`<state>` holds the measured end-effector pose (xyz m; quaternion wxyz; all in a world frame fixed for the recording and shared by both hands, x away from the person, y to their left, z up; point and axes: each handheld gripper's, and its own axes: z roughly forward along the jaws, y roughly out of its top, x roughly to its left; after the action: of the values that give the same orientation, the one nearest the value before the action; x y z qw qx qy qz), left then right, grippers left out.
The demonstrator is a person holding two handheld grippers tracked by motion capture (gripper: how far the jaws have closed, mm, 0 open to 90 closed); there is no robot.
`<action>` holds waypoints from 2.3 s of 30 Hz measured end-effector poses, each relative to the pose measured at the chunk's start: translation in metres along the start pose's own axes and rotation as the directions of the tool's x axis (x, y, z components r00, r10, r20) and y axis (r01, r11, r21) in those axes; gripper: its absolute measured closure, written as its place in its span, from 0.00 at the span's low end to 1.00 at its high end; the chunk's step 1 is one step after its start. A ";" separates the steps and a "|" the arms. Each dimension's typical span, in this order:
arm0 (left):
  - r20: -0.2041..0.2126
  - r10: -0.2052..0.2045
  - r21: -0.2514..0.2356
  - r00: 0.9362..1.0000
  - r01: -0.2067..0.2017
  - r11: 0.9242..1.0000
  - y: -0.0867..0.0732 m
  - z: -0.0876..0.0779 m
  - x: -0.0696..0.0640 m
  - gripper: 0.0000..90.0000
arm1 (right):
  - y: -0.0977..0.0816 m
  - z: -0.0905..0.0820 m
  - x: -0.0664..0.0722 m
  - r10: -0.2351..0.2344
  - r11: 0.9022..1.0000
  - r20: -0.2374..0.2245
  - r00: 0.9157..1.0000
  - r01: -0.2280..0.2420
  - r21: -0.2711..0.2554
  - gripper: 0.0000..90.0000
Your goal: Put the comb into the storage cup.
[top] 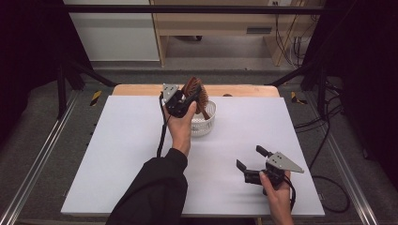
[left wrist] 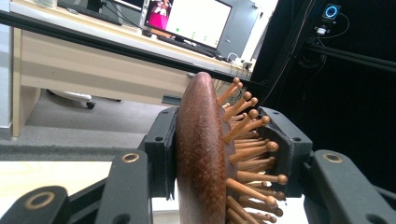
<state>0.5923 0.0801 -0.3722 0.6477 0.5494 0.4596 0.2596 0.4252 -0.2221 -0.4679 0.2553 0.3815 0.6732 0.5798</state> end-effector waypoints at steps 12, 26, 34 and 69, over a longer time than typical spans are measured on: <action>-0.002 -0.003 0.002 1.000 0.003 1.000 0.000 -0.001 0.002 0.56 | 0.000 0.000 0.000 0.001 1.000 -0.001 1.000 -0.001 -0.002 0.04; 0.016 -0.002 0.036 1.000 0.002 0.999 0.002 -0.007 0.012 0.55 | 0.000 0.001 0.001 0.002 1.000 -0.004 1.000 -0.002 0.000 0.04; 0.023 0.004 0.053 1.000 -0.005 0.999 0.003 -0.010 0.018 0.55 | -0.001 0.002 0.001 0.005 1.000 -0.005 1.000 -0.005 0.001 0.04; 0.043 -0.026 0.104 0.999 0.022 0.994 0.001 -0.022 0.050 0.52 | -0.001 0.004 0.003 -0.006 1.000 -0.015 1.000 0.006 0.006 0.04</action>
<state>0.5958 0.1328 -0.3868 0.6315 0.5823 0.4646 0.2152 0.4259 -0.2174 -0.4690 0.2508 0.3760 0.6778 0.5799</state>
